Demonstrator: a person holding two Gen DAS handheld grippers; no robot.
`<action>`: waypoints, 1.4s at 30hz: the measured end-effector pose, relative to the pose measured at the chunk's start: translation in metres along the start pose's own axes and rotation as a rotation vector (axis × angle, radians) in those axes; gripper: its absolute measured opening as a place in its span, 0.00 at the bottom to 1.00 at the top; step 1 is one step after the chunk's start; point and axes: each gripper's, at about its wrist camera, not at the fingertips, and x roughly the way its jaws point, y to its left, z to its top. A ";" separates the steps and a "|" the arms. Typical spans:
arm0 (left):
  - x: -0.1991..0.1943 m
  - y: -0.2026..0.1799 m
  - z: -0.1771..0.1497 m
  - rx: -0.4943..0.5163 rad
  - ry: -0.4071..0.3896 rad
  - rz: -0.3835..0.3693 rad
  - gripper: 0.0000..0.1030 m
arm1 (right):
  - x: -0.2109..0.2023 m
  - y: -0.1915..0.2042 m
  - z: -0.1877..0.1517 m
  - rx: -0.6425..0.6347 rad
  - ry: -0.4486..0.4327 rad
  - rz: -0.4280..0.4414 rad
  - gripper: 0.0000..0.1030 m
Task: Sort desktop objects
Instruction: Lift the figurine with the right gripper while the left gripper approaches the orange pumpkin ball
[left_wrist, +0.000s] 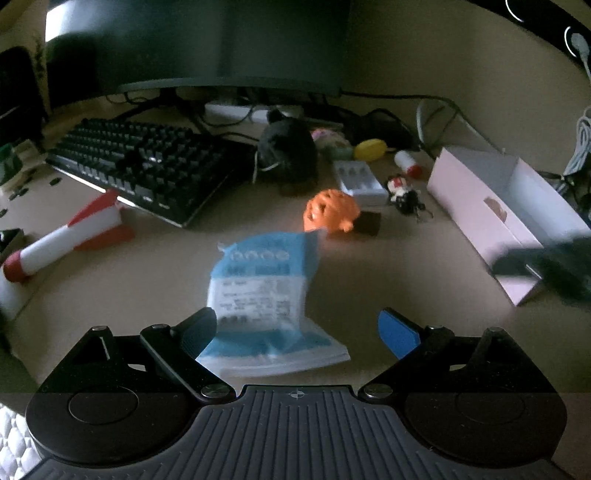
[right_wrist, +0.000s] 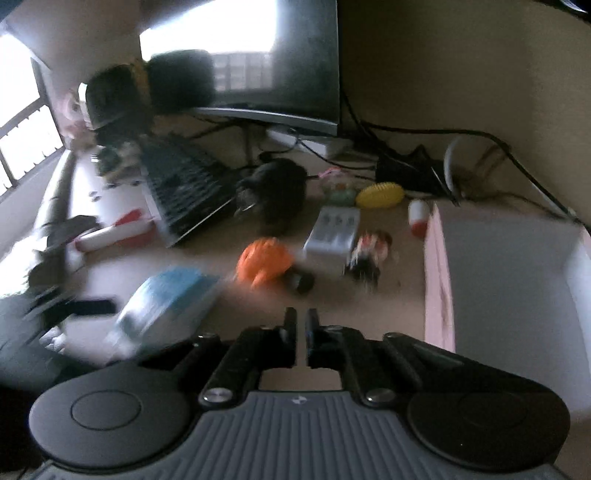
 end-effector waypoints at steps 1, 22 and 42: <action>0.000 -0.002 -0.002 0.002 0.000 0.004 0.95 | -0.012 -0.006 -0.012 0.013 -0.005 -0.016 0.20; 0.001 -0.010 0.023 0.078 -0.058 0.009 0.96 | 0.010 -0.067 -0.024 0.094 -0.096 -0.387 0.51; -0.001 0.027 -0.005 0.023 0.031 -0.014 0.96 | 0.156 0.013 0.062 -0.102 0.039 -0.408 0.29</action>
